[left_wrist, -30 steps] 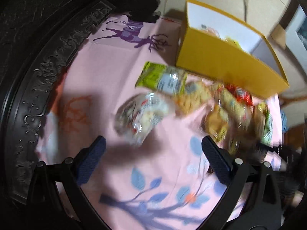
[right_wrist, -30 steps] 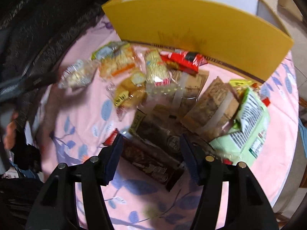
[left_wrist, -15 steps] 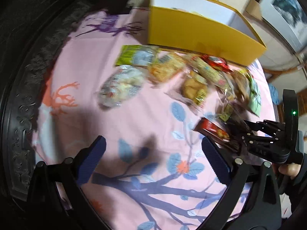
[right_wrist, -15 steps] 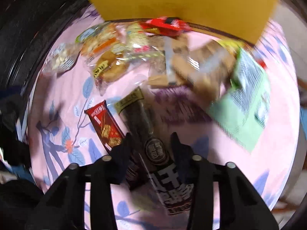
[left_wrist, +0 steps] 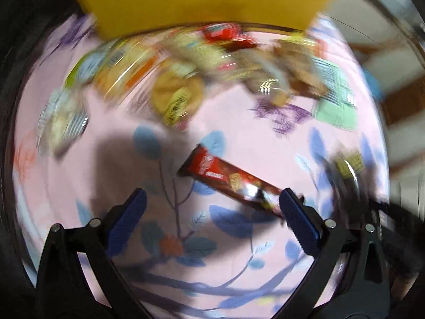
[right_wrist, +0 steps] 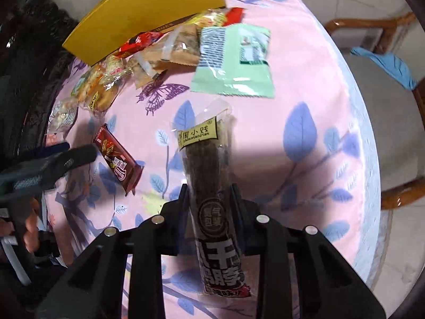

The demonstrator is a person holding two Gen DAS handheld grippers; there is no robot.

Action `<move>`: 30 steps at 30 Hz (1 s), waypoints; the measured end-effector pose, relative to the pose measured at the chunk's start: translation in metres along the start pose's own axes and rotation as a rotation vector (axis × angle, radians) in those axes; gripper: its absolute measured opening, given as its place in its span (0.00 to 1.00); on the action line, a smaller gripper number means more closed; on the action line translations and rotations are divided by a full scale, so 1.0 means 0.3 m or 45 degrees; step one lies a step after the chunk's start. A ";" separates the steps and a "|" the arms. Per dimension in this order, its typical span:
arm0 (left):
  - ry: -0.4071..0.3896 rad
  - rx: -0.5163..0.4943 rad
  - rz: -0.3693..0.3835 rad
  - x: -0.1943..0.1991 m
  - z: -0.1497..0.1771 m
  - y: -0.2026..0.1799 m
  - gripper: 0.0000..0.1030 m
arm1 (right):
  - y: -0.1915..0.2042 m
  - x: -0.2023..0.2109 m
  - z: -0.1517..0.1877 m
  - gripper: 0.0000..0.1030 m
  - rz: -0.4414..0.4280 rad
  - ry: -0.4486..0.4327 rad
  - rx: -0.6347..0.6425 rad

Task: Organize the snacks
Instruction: 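Grasp the dark sausage stick bag with the right tool while the left tool grasps the brown chocolate bar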

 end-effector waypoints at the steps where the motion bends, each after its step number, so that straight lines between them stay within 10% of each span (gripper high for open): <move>1: 0.002 0.050 -0.016 -0.011 0.002 -0.004 0.98 | 0.004 -0.001 0.004 0.31 -0.002 -0.006 -0.006; 10: -0.026 0.226 -0.082 -0.098 0.011 -0.055 0.81 | 0.003 0.019 0.040 0.32 -0.015 -0.020 -0.008; 15: -0.122 0.214 -0.066 -0.040 -0.011 -0.012 0.23 | 0.037 0.013 0.058 0.32 -0.013 -0.019 0.020; 30: -0.268 0.226 0.032 0.206 0.014 0.243 0.23 | 0.230 0.113 -0.098 0.28 -0.063 -0.183 0.124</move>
Point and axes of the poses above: each gripper's, at about its wrist camera, not at the fingertips, and x roughly against the way its jaws point, y to its left, z to its underside, the point moved 8 cm from there along -x, roughly the way its jaws point, and after that the axes turned 8 degrees about x, right-handed, at the moved point
